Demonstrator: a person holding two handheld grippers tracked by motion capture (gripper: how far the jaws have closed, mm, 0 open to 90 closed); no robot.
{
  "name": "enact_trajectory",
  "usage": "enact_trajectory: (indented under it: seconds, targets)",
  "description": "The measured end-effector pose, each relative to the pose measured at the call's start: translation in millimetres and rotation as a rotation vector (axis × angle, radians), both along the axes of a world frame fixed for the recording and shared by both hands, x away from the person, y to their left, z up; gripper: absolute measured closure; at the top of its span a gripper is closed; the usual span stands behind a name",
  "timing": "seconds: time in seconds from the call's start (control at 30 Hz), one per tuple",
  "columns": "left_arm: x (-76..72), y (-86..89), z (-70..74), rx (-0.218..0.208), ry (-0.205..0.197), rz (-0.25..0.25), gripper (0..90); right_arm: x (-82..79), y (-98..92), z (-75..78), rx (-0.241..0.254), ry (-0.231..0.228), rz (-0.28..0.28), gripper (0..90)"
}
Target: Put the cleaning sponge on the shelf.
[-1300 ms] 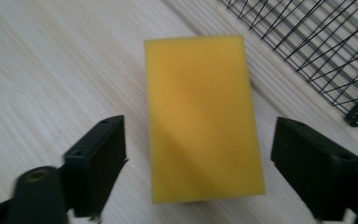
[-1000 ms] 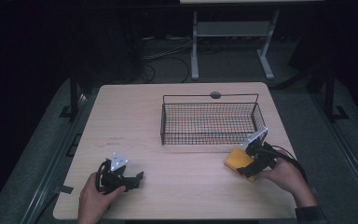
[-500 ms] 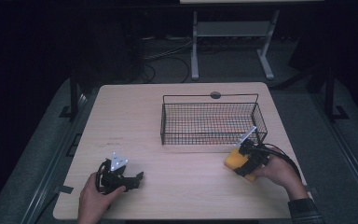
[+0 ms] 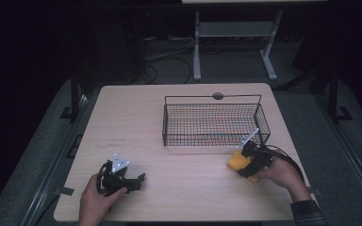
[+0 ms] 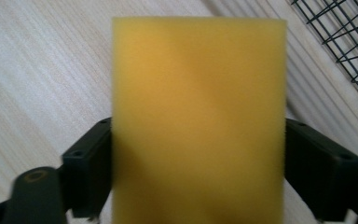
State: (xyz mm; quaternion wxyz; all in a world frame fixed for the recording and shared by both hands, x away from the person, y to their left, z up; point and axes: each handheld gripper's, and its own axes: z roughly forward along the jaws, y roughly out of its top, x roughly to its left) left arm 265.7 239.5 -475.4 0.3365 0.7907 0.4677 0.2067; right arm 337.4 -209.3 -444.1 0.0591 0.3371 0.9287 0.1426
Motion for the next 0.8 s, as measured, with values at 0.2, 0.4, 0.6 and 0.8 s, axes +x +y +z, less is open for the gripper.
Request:
enact_trajectory:
  seconds: [0.2,0.4,0.6,0.8]
  targets:
    - [0.0,0.0,0.0,0.0,0.0,0.0,12.8,-0.5,-0.5,1.5,0.006,0.0,-0.008,22.4]
    - [0.0,0.0,0.0,0.0,0.0,0.0,12.9,-0.5,-2.1,3.7,0.016,0.0,-0.017,22.9]
    - [0.0,0.0,0.0,0.0,0.0,0.0,12.8,-1.1,-4.7,8.4,0.03,-0.005,-0.028,23.1]
    - [0.0,0.0,0.0,0.0,0.0,0.0,12.8,-3.1,-6.5,14.1,0.036,-0.011,-0.034,23.3]
